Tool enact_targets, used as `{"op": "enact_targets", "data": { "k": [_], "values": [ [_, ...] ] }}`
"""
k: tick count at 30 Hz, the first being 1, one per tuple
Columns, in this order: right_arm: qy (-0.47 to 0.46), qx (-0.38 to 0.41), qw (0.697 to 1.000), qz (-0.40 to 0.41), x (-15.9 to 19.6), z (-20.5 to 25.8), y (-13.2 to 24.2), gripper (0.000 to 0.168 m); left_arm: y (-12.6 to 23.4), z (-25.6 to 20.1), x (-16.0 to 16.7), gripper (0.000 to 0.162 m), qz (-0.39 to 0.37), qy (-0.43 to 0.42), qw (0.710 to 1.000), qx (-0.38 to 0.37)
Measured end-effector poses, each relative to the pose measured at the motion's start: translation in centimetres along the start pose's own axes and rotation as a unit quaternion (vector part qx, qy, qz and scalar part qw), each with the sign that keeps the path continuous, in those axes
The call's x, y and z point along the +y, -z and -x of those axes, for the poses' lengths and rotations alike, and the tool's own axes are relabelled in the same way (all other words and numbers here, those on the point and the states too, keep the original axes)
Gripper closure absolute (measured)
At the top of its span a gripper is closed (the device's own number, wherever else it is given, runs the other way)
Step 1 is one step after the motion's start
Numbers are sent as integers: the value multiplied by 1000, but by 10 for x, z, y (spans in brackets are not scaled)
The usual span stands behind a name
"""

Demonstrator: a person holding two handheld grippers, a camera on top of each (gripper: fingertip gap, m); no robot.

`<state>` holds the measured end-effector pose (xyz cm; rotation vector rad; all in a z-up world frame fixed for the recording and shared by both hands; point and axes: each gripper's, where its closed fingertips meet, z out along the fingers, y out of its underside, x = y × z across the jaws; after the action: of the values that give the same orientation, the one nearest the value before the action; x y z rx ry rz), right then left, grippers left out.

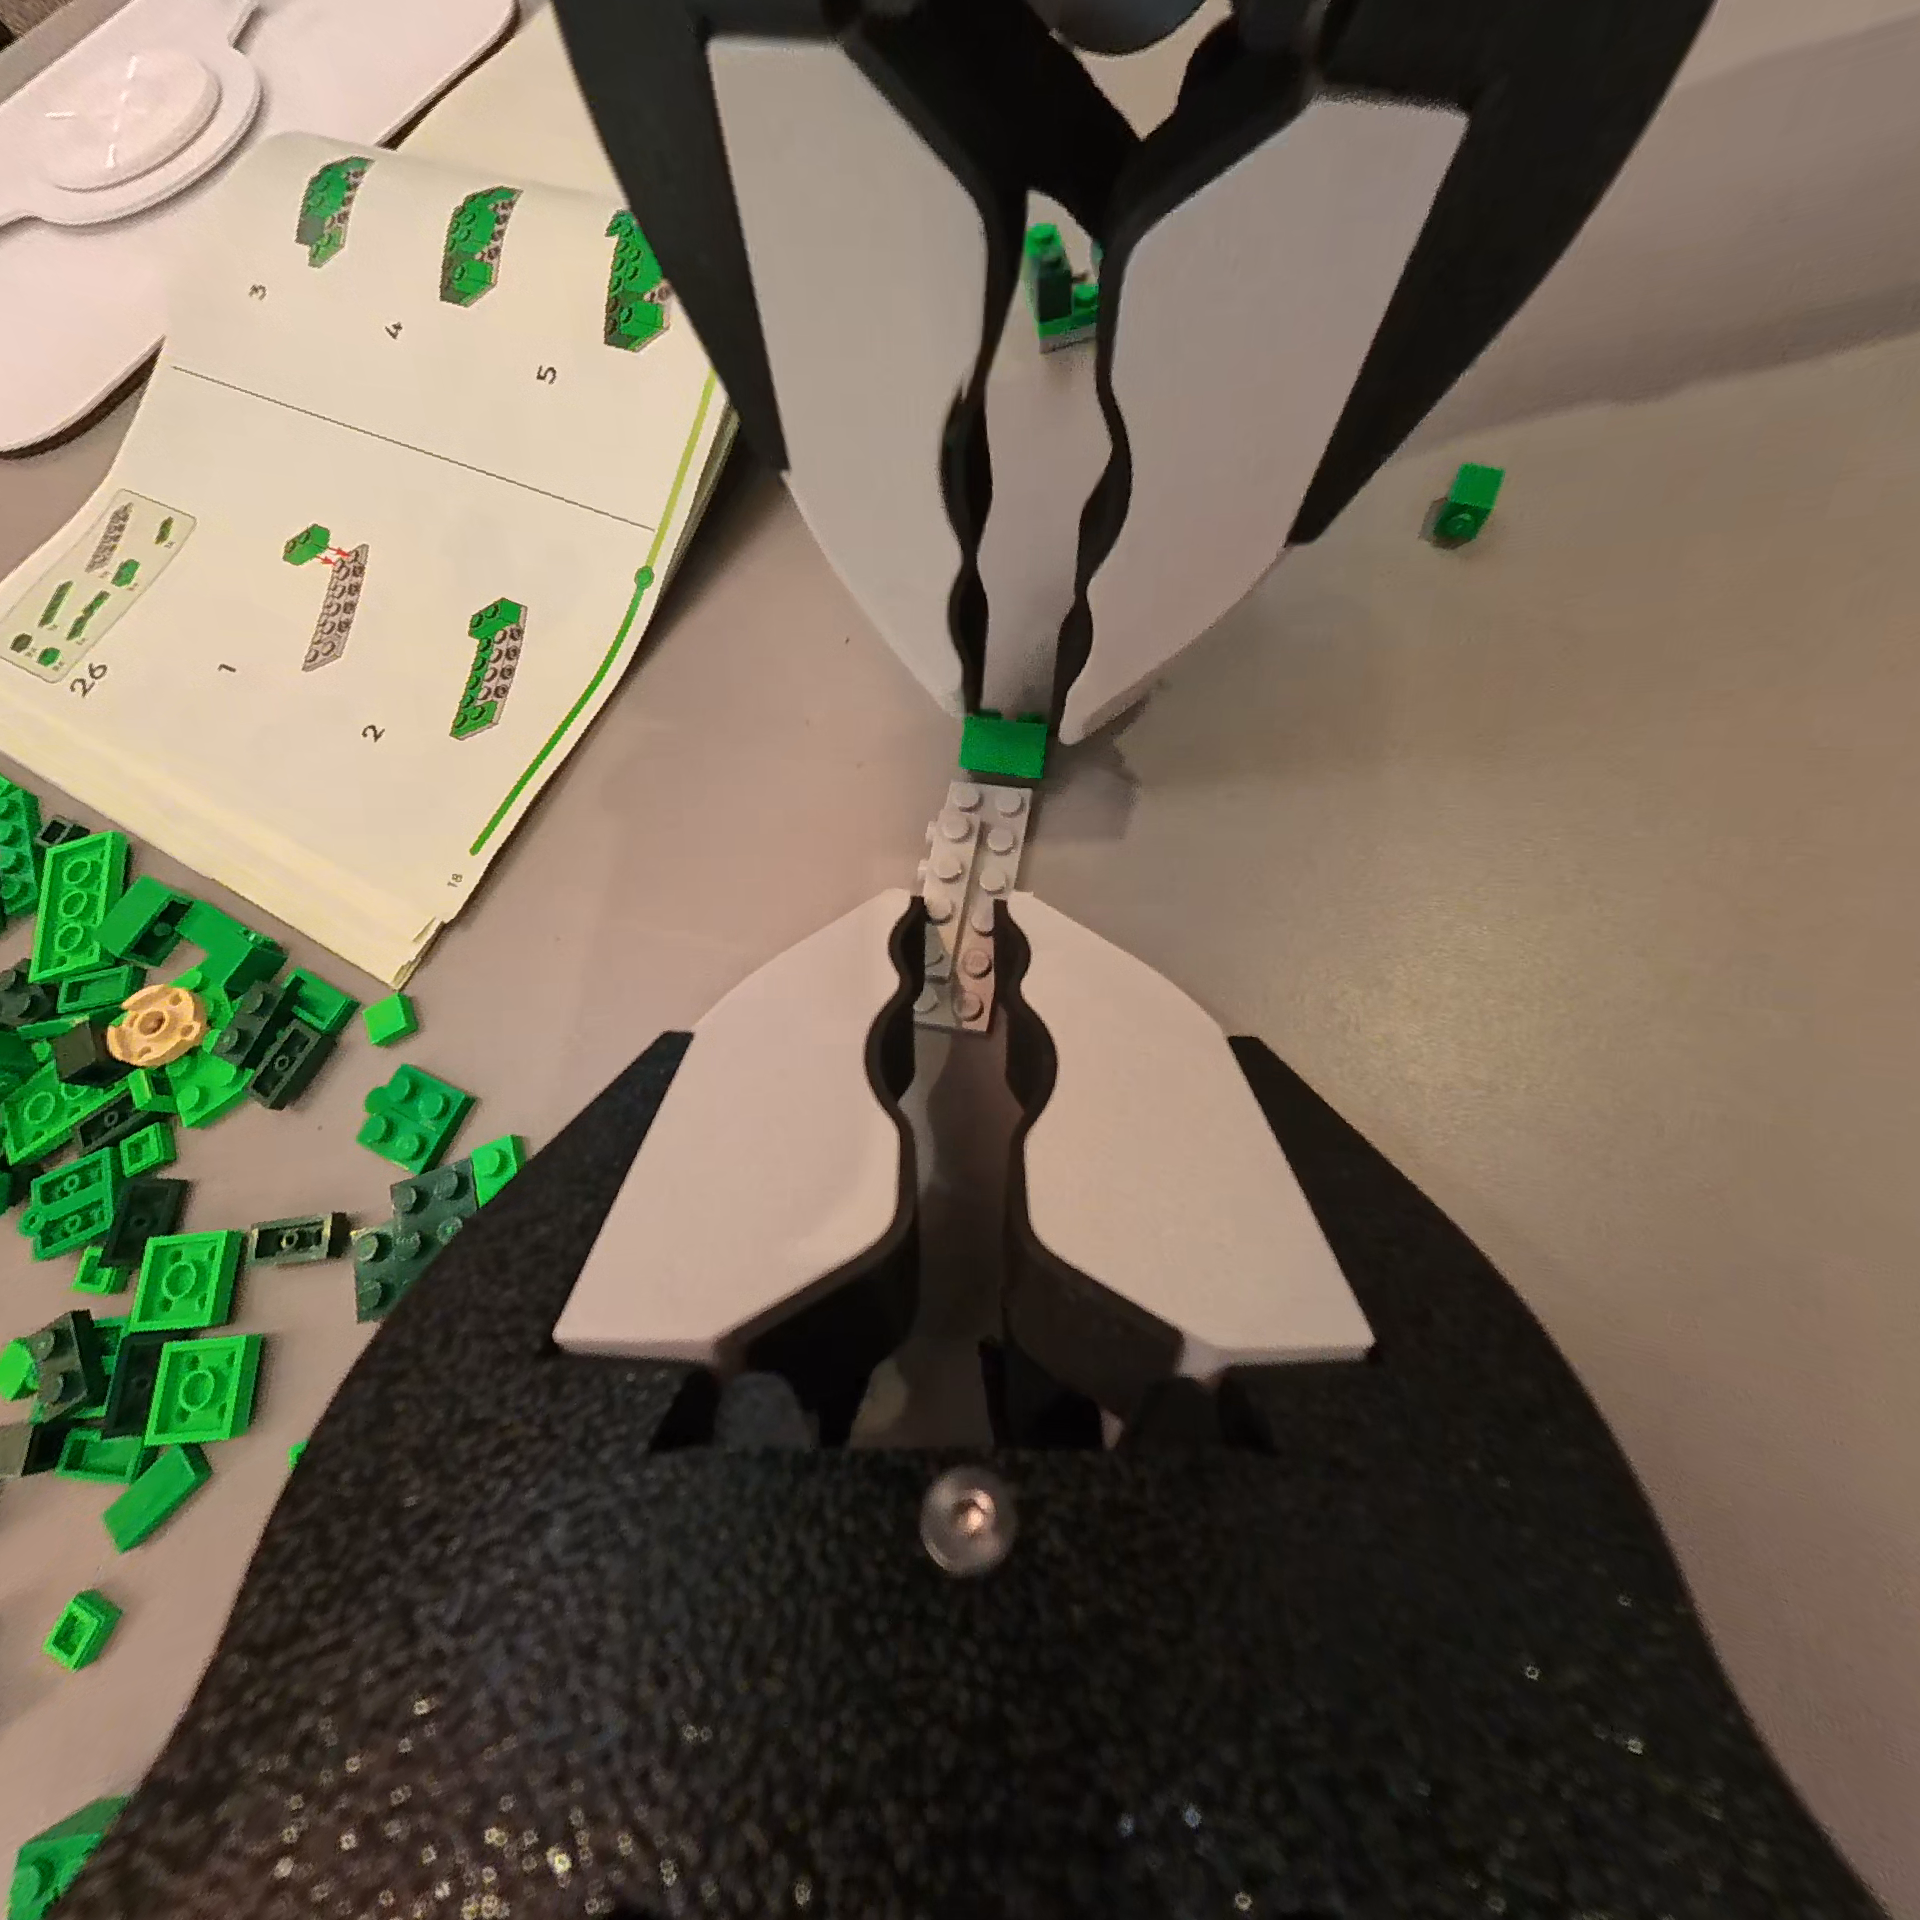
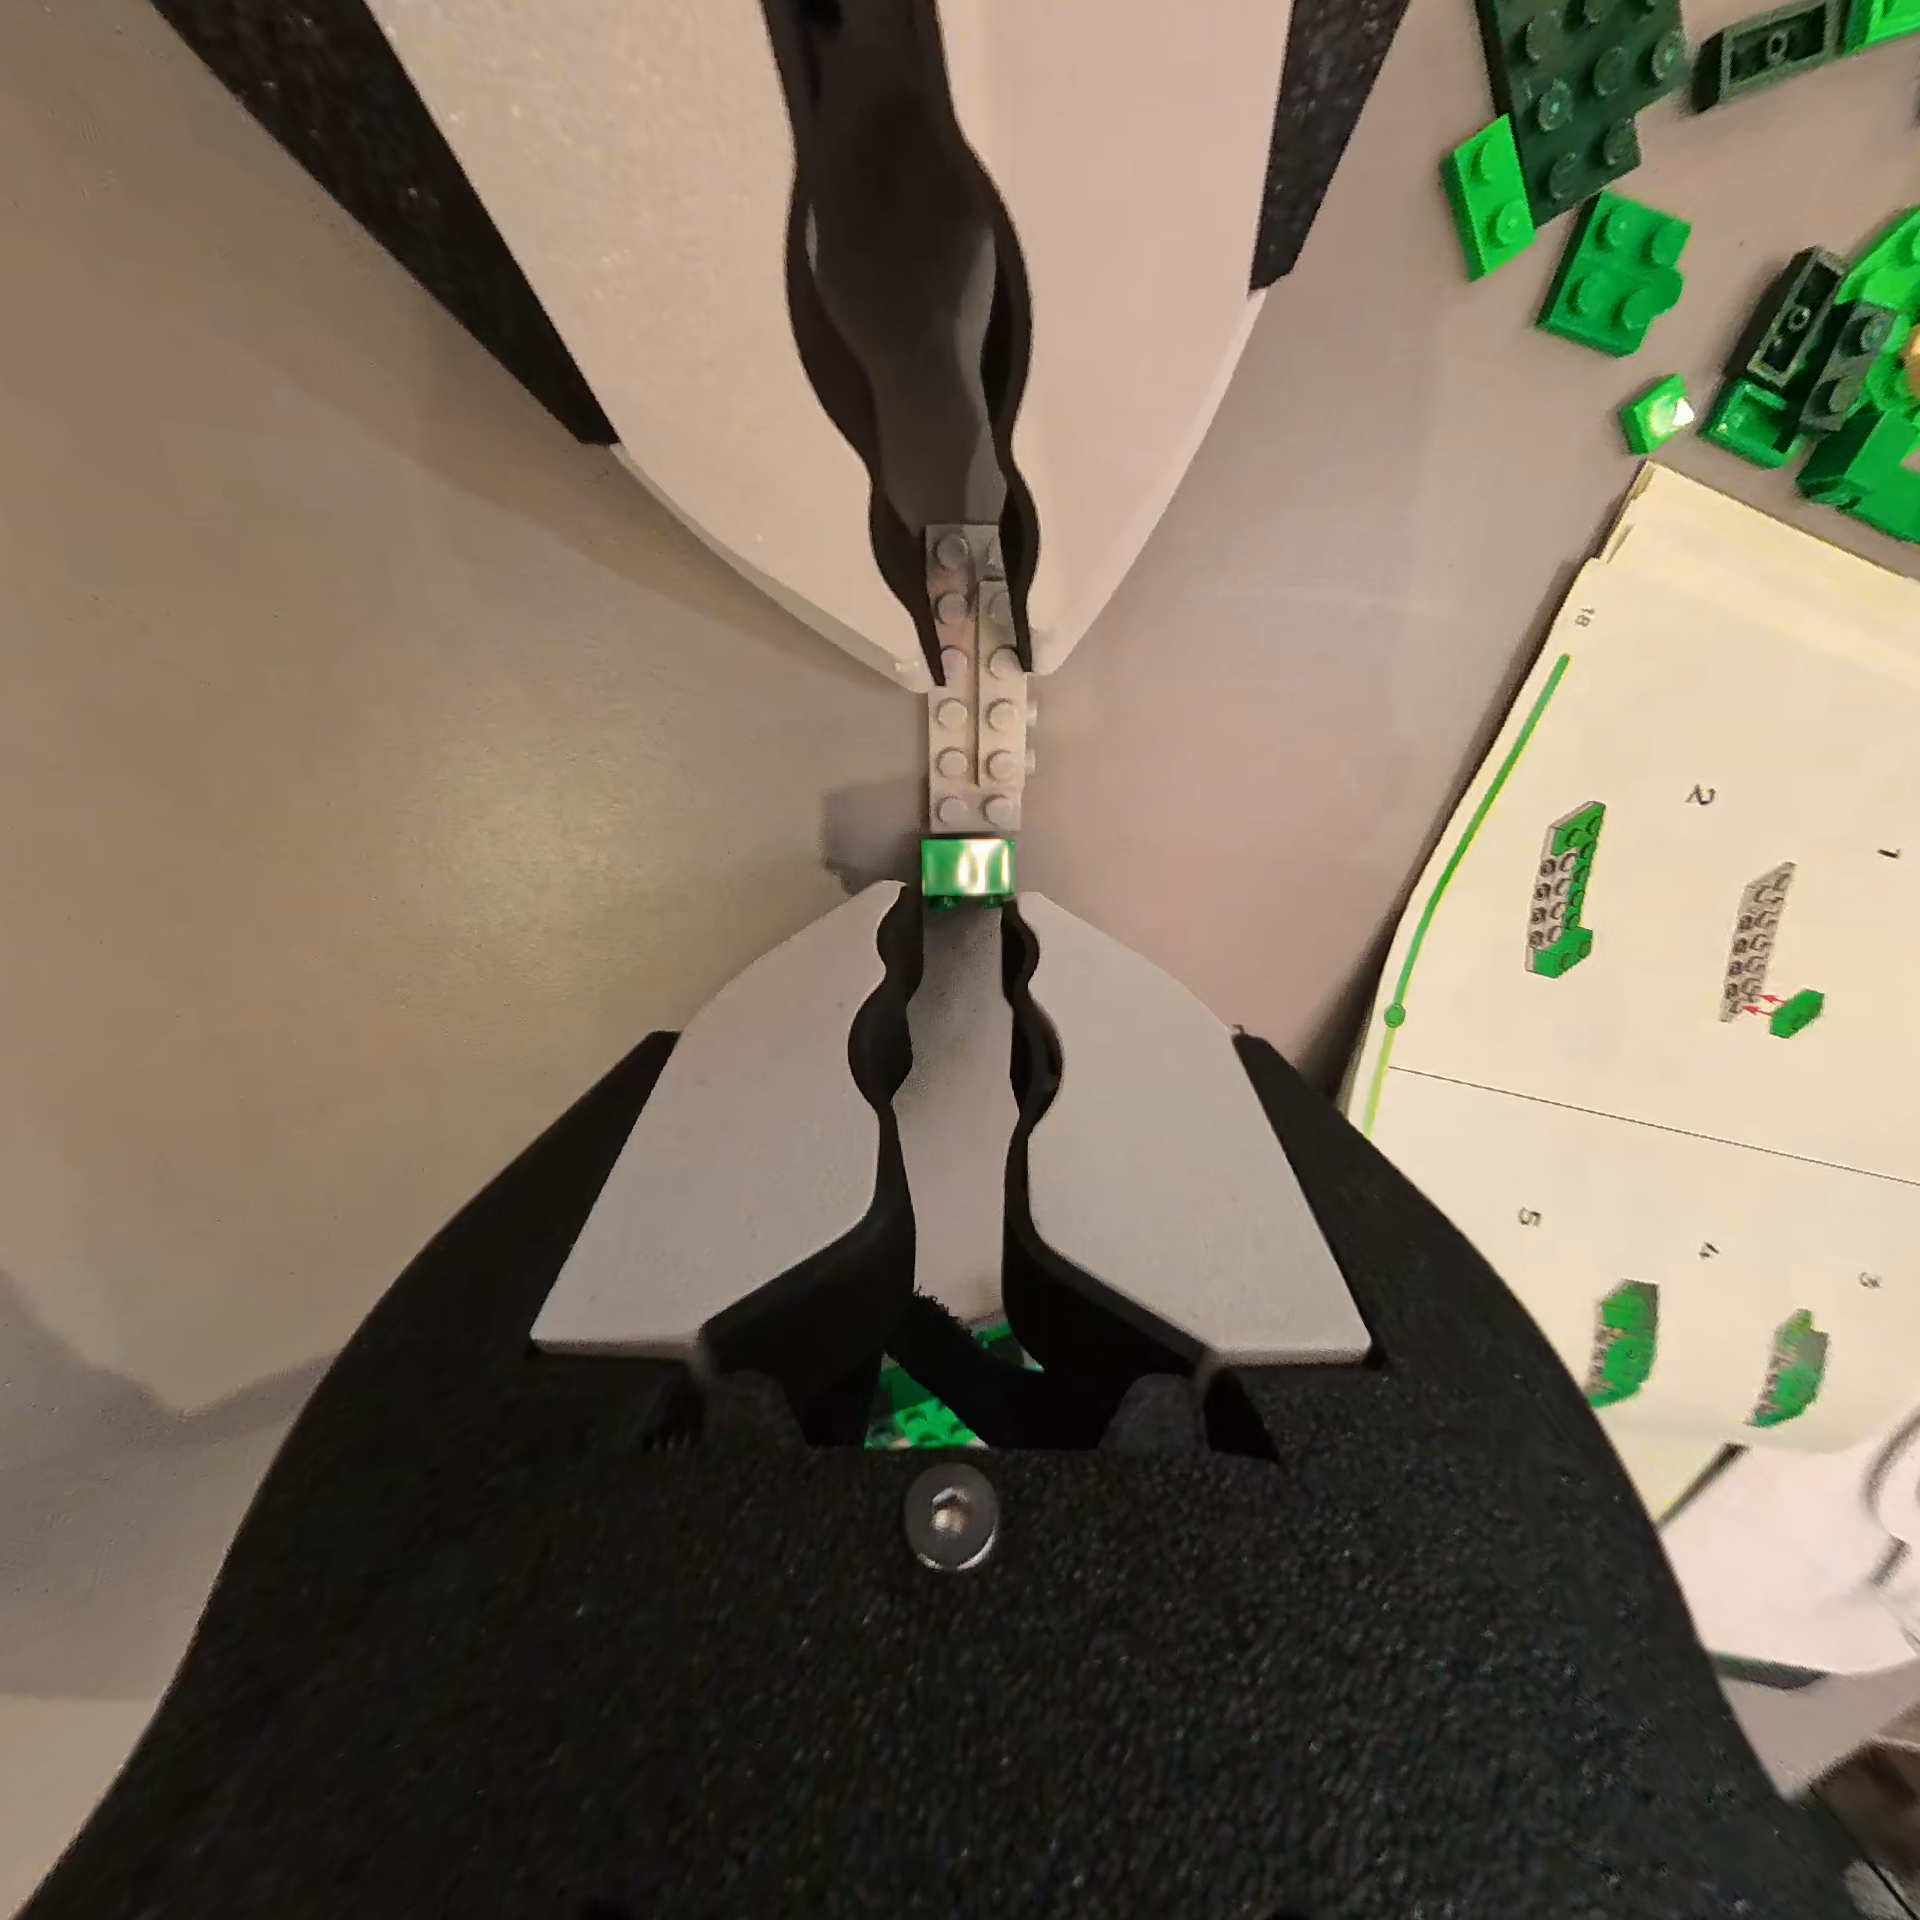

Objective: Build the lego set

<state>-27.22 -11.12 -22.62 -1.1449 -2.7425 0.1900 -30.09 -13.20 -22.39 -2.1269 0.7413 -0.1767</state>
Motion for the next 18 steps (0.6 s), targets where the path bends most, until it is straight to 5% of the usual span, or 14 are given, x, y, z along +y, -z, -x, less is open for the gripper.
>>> {"op": "enact_targets", "data": {
  "k": [10,18],
  "values": [
    [-8,14,997,78,32,-2,12,168,0,0,0,150,0,-1,1000,-3],
    [-70,36,996,-36,23,-3,24,165,5,12,-16,130,-43,24,998,-29]
  ]
}}
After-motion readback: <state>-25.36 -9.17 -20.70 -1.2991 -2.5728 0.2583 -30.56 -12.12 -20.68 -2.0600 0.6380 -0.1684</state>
